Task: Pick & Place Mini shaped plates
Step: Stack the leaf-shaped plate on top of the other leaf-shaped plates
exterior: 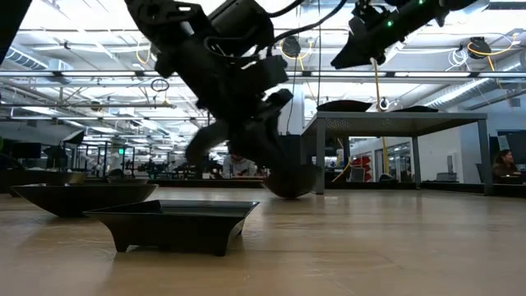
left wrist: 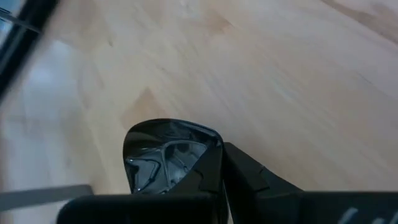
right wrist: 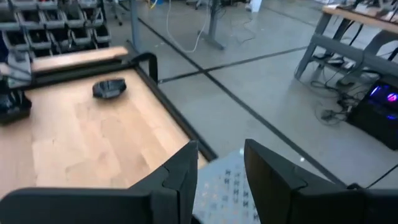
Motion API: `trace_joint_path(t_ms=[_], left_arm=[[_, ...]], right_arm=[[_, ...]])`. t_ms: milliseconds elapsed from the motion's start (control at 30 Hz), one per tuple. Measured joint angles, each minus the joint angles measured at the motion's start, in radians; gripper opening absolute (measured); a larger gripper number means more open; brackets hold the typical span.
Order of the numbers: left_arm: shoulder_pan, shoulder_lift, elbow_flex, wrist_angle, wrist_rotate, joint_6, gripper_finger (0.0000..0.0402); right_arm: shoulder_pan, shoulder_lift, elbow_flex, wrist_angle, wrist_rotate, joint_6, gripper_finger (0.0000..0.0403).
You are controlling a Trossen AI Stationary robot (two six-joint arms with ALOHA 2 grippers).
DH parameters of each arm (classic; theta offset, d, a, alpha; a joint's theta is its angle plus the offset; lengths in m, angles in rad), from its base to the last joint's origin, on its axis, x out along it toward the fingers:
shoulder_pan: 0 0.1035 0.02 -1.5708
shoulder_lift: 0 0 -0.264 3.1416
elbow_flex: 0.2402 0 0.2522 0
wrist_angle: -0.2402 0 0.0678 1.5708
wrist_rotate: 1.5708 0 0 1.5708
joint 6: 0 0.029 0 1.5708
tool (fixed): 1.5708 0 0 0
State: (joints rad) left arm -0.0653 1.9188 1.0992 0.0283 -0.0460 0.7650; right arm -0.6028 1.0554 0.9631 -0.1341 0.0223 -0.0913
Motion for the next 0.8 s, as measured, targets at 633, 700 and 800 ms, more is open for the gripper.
trace_joint_path(t_ms=[633, 700, 800], left_arm=[[-0.02, 0.03, 0.006, 0.175, -0.19, -0.11, 0.0099], [-0.027, 0.03, 0.013, 0.163, -0.216, -0.112, 0.0118], [-0.041, 0.017, 0.028, 0.095, -0.318, -0.113, 0.0142]], right_arm=[[0.119, 0.0, -0.121, 0.114, 0.002, -0.003, 0.0118], [0.135, 0.0, -0.121, 0.102, 0.002, 0.003, 0.0118], [0.17, 0.0, -0.121, 0.096, 0.0, -0.007, 0.0118]])
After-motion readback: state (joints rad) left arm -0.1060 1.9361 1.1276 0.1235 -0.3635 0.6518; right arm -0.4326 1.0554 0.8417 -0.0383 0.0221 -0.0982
